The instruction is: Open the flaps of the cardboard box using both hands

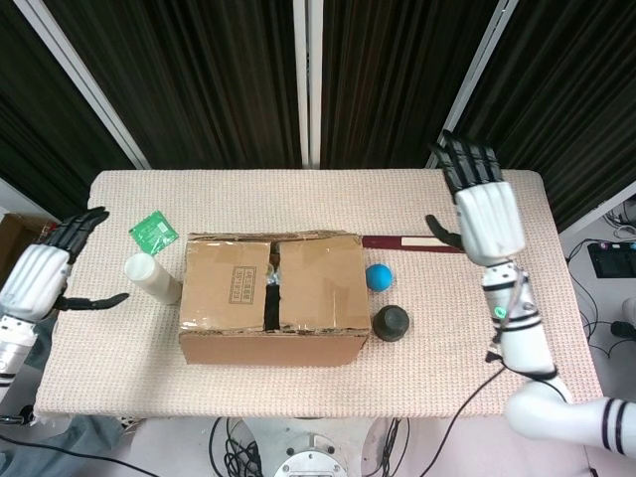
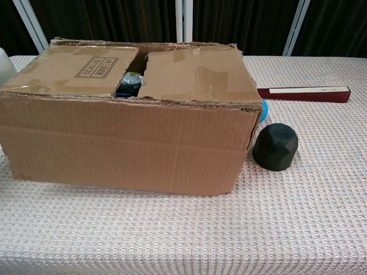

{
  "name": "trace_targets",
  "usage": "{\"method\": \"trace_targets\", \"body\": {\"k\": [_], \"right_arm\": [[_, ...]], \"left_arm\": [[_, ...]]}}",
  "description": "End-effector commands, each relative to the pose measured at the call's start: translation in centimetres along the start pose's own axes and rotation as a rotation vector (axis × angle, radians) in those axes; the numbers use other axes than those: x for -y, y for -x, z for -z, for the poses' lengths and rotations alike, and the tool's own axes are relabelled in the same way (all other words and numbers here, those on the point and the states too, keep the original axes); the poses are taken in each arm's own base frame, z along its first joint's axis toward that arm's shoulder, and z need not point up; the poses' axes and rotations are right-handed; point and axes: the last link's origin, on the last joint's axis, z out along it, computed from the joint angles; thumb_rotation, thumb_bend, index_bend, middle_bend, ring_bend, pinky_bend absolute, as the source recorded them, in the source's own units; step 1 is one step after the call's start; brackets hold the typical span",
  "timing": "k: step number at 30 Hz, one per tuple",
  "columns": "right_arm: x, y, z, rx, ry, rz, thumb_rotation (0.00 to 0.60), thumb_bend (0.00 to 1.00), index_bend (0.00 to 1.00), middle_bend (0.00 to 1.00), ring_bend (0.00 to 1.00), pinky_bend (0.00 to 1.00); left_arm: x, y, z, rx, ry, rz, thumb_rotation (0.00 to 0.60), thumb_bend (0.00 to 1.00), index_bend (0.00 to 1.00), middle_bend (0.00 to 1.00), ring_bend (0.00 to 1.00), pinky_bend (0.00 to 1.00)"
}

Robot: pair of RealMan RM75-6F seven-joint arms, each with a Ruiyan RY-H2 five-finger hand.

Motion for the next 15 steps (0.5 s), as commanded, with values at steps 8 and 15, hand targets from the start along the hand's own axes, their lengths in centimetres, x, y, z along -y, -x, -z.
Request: {"method": "trace_targets", "body": {"k": [8, 15], "right_arm": [[-8.9, -5.1, 12.1, -0.104, 0.152, -0.157, 0.6, 0.13, 0.0, 0.0, 0.0, 0.0], [-10.2, -7.4, 15.2, -0.184, 0.144, -0.181, 0.6, 0.13, 0.0, 0.0, 0.0, 0.0]], "left_arm": [[-10.5, 0.7, -9.5, 0.104, 0.369, -0.023, 0.488, 0.06, 0.04, 0.13, 0.05, 0.17], [-15.7, 3.8, -12.4, 0.231, 0.537, -0.056, 0.594, 0.06, 0.22, 0.23, 0.05, 0.17]]}}
